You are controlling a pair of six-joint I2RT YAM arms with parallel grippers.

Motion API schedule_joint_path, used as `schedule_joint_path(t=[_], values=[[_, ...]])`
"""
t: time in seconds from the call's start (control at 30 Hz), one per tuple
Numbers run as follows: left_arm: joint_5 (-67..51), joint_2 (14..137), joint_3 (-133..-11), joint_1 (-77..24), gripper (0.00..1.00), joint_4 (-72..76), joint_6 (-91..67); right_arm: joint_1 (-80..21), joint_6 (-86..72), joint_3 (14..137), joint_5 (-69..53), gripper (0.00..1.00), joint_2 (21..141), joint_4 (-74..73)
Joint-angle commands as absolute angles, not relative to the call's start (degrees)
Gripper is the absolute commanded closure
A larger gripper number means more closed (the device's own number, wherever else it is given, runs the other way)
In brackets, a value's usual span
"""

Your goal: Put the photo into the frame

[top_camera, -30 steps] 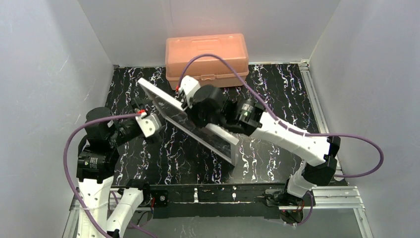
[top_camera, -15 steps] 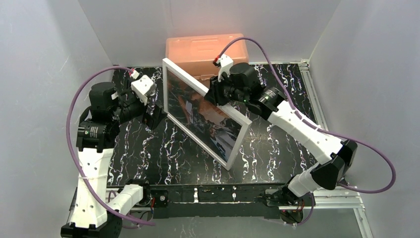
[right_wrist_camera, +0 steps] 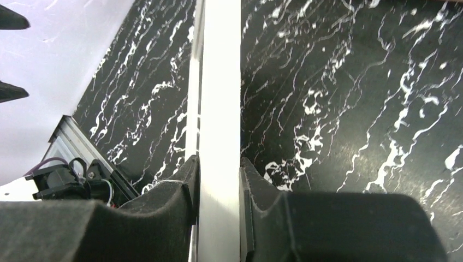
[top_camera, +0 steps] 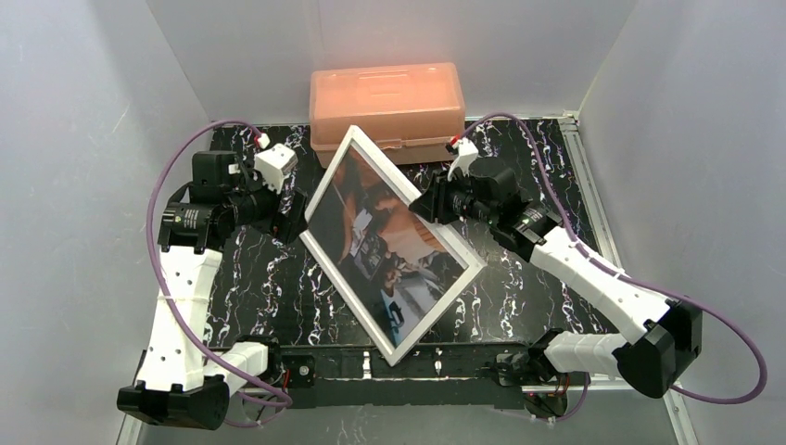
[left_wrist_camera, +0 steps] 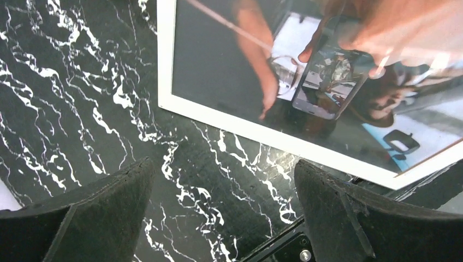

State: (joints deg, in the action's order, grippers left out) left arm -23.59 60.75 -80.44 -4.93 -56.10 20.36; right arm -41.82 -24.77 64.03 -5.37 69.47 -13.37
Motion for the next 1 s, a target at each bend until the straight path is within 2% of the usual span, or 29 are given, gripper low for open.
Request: schedule_joint_path(t=[0.0,0.27,0.67,0.97], values=[[-19.28,58.98,-77.80,-4.48,0.02,-58.63,22.95,-41.45,-21.32,58.06,-7.55,0.89,71.03,-15.20],[-17.58,61.39,-74.84,-4.44,0.02,-61.35,23.50,-40.28,-23.52,49.62,-2.68,0.93,69.12,-12.39],[-17.81,62.69,-73.31,-4.39,0.04,-62.48,25.22,-36.76,-26.22,38.75,8.71,0.93,71.16,-5.65],[-18.35,63.76,-73.30,-4.31,0.05,-62.49,24.47,-36.16,-44.17,28.59,20.76,0.93,66.51,-5.01]])
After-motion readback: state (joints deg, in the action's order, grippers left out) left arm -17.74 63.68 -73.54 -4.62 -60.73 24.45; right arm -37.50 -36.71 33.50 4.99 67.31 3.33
